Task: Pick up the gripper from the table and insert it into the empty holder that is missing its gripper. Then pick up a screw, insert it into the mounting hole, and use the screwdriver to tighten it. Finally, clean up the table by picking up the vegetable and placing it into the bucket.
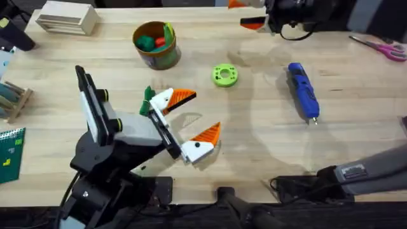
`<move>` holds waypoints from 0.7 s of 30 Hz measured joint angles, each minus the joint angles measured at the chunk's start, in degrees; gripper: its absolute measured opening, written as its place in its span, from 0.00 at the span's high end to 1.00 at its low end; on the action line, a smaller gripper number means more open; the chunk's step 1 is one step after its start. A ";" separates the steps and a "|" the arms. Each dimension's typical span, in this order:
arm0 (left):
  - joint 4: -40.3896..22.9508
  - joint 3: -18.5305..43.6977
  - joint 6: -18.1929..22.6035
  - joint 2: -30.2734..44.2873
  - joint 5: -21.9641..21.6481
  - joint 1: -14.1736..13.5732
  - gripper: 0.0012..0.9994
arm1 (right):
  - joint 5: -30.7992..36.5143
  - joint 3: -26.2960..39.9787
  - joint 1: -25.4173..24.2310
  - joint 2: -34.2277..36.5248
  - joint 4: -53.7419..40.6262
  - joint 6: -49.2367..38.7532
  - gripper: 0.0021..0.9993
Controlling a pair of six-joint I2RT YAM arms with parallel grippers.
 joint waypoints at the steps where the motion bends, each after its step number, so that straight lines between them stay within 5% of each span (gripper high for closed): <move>1: 0.00 0.00 0.00 0.00 0.02 0.00 0.01 | 2.38 0.85 0.76 -1.29 -4.54 -3.11 0.19; 10: 0.00 0.00 0.00 0.00 0.37 0.00 0.01 | 26.44 3.30 14.17 -5.90 -31.50 -28.24 0.19; 21: 0.00 0.00 0.00 0.00 0.58 0.00 0.01 | 38.30 3.30 24.05 0.33 -32.35 -36.62 0.25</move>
